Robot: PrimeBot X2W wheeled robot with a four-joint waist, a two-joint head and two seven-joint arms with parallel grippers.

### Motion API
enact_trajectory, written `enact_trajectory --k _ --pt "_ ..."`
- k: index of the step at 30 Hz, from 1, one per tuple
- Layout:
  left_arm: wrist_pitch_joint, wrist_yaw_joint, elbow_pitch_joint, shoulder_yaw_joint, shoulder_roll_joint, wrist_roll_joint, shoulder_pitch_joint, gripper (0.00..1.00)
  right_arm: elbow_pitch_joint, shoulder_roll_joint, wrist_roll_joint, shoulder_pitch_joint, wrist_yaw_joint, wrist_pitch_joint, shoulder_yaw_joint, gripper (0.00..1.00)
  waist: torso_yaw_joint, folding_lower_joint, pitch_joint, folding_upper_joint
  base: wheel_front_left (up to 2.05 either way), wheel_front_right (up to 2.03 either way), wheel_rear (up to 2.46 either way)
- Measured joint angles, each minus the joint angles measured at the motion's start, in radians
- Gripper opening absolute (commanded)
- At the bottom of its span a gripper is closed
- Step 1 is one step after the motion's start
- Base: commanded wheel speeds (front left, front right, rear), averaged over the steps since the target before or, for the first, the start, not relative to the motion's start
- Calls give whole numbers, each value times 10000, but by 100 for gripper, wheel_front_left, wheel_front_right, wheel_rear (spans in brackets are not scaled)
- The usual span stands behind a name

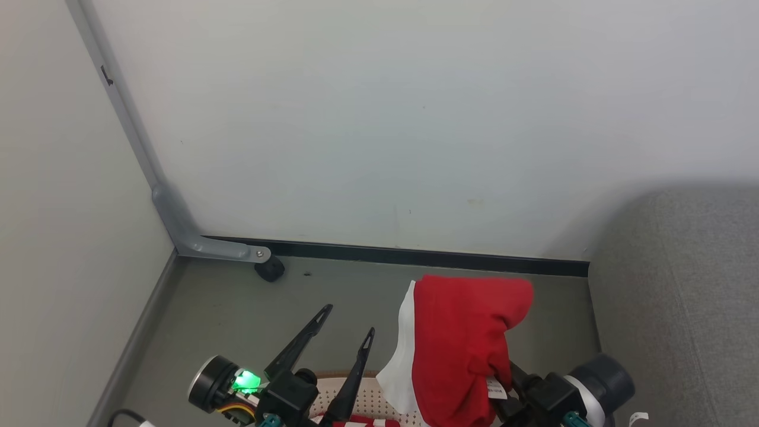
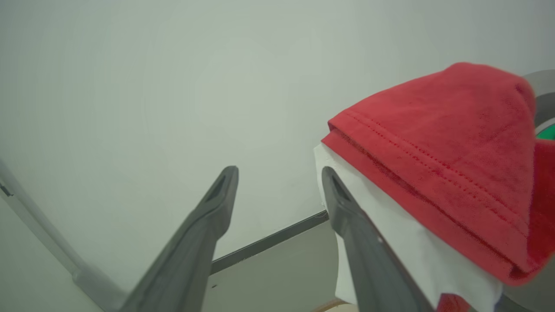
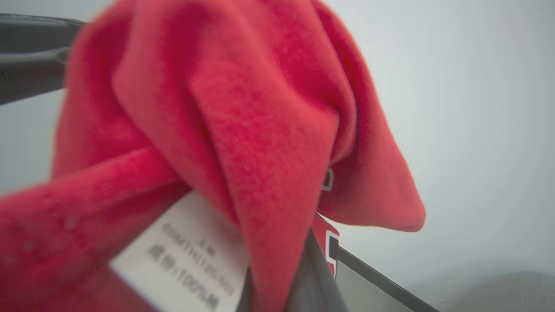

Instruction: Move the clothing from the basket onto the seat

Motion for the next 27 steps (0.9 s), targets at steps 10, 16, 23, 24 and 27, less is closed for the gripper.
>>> enact_trajectory --k 10,16,23,24,27 --pt "0 420 1012 807 -10 -224 294 100 -405 -98 196 181 -86 0 -318 0 -12 0 -31 0 0 0 0" --pt "0 581 1620 1534 -138 -803 672 100 -633 -123 458 498 -198 0 -504 0 -29 0 -52 0 0 0 0" --pt "0 596 1990 1833 -322 -828 1069 100 -901 -280 546 752 -433 0 -867 0 -44 0 -89 0 0 0 0" --pt "0 602 2036 1827 -318 -809 1115 100 -949 -301 558 787 -439 0 -934 0 -46 0 -96 0 0 0 0" --pt "0 669 2134 1808 -355 -755 1331 100 -1028 -326 637 947 -581 0 -1091 0 -63 0 -120 0 0 0 0"
